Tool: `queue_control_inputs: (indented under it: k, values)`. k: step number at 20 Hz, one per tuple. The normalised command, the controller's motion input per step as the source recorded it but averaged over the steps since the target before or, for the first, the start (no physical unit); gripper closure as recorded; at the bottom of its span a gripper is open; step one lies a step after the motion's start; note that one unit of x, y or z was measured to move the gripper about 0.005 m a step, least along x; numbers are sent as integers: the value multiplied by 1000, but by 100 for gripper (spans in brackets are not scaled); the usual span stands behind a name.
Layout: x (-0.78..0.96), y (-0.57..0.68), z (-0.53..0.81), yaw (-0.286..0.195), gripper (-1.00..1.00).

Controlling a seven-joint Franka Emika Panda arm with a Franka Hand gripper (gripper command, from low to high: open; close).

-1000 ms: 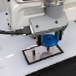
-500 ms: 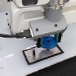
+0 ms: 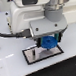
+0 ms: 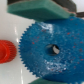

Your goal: Insert the blue gear onto the right peg, followed by the red gear

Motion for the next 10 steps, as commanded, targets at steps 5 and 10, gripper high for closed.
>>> queue_control_inputs:
  k: [5, 10]
  values:
    - [266, 18, 36, 0, 100]
    - [143, 7, 2, 0, 100]
